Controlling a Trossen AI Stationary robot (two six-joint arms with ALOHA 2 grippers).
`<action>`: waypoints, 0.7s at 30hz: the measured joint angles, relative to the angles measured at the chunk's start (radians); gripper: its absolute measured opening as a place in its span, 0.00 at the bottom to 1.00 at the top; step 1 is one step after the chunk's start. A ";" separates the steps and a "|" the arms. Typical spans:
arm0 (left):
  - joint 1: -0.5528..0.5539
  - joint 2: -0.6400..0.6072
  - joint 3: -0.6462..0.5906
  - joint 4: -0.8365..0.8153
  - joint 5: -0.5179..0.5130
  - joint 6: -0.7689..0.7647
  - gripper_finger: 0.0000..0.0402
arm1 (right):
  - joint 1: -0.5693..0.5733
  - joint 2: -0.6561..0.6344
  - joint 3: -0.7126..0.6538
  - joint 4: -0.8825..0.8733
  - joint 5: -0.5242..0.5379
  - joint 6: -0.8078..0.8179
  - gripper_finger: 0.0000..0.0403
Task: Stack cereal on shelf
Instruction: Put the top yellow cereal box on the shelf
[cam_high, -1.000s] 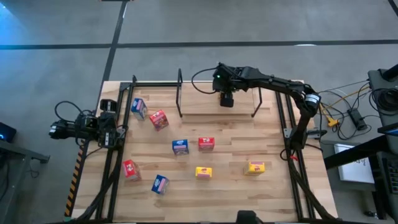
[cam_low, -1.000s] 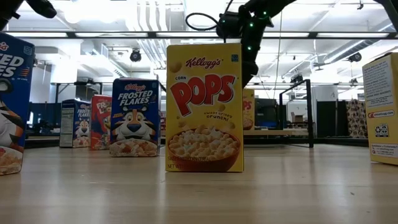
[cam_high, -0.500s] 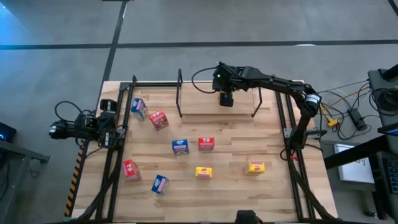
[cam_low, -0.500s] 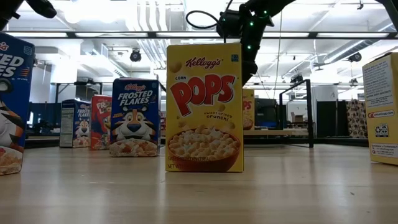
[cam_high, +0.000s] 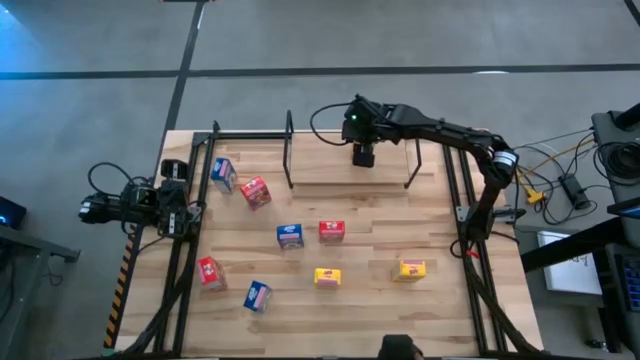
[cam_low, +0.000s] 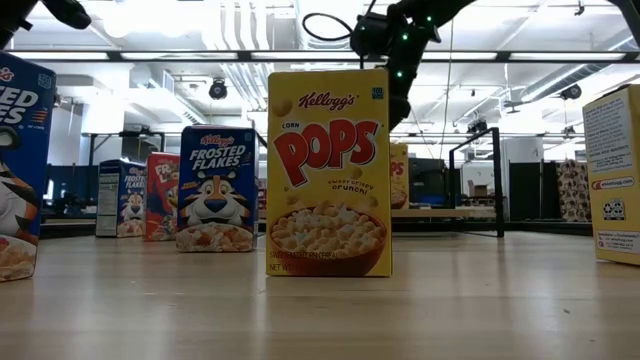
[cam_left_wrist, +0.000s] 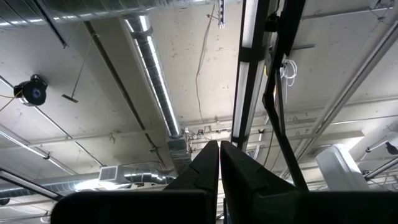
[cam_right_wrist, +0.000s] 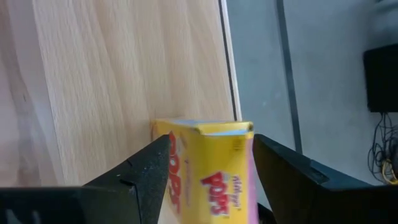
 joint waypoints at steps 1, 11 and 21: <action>0.000 0.000 0.000 0.000 0.000 0.000 0.00 | 0.000 -0.003 0.004 -0.004 0.000 0.001 0.54; 0.000 0.000 0.000 0.000 0.000 0.000 0.00 | 0.009 -0.037 0.117 -0.095 -0.021 0.090 0.52; 0.000 0.000 0.000 0.000 0.000 0.000 0.00 | 0.039 -0.122 0.033 -0.160 -0.249 0.222 0.20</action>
